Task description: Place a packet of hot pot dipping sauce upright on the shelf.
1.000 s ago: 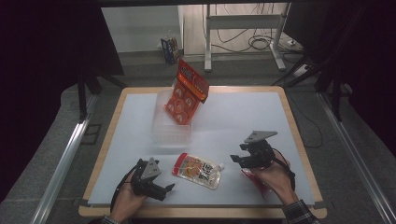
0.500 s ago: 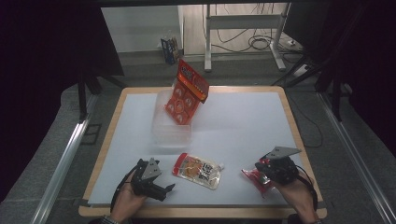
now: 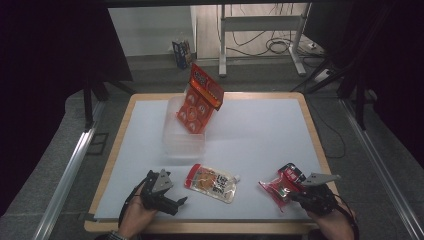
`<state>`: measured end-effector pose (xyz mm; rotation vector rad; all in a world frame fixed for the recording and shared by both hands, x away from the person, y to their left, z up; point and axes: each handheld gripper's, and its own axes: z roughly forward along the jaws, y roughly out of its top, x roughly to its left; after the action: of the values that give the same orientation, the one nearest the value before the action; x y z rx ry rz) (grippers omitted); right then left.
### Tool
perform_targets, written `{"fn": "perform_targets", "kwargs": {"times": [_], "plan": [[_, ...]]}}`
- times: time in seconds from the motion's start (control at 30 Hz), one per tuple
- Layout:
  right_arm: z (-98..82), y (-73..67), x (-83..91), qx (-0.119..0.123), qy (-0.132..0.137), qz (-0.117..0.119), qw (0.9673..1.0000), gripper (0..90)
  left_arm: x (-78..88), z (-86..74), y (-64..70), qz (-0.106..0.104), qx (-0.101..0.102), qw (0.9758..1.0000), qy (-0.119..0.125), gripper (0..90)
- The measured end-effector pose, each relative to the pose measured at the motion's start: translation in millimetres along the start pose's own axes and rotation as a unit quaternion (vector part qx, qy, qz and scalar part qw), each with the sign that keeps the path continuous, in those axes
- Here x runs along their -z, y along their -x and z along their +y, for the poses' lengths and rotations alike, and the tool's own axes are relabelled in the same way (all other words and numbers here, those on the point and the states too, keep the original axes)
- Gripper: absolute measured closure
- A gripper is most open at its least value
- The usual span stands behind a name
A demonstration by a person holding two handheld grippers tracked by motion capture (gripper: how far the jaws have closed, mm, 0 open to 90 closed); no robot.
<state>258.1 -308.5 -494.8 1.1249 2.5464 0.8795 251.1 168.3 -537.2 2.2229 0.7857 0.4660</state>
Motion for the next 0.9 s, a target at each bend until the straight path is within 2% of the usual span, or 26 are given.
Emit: {"fn": "perform_targets", "kwargs": {"times": [0.1,0.37,0.9], "plan": [[-4.4,0.9,-1.6,-0.003,-0.006,0.005,1.0000,88.8,-0.2,0.1,0.3,0.000,-0.001,1.0000,-0.001,0.0],[0.7,-0.7,-8.6,-0.002,-0.002,0.009,1.0000,88.8,-0.8,0.2,0.1,0.000,0.000,1.0000,-0.001,0.0],[35.1,0.1,-36.1,0.017,-0.002,0.009,0.9998,88.9,-3.3,1.5,1.7,0.000,-0.004,1.0000,-0.004,0.0]]}}
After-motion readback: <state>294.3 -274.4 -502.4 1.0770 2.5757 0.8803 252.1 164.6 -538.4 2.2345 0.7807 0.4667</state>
